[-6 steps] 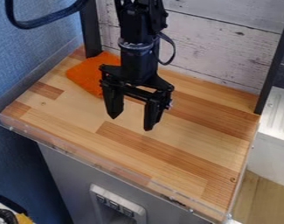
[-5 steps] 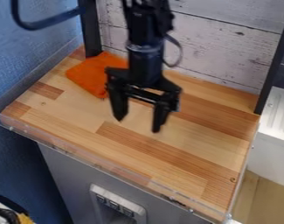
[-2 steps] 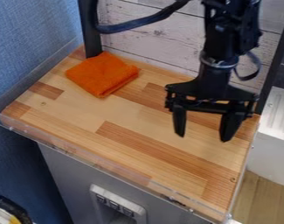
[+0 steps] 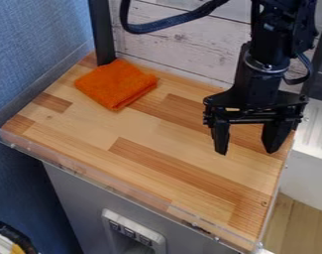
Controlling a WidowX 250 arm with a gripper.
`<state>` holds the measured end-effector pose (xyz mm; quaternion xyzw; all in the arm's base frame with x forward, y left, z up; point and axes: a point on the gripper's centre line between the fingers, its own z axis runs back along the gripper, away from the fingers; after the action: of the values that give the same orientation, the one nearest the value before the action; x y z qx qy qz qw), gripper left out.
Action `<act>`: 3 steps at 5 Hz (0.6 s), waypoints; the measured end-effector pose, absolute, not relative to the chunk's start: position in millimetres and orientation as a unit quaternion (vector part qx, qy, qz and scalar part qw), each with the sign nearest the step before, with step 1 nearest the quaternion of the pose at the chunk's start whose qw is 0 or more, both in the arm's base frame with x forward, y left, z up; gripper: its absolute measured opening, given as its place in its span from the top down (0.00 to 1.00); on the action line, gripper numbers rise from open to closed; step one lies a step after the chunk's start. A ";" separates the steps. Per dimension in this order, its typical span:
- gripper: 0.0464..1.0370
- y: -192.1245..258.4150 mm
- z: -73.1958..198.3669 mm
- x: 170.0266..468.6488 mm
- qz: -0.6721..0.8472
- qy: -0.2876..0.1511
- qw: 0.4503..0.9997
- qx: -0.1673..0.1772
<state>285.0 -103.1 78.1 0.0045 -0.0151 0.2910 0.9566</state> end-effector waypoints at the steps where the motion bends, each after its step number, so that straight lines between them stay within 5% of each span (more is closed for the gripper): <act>1: 0.04 -104.6 78.1 284.4 0.319 -0.015 0.948 0.003; 3: 0.04 -104.3 78.3 280.3 0.354 -0.003 0.935 0.009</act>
<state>280.3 -104.3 78.3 0.0086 -0.0026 0.3538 0.9353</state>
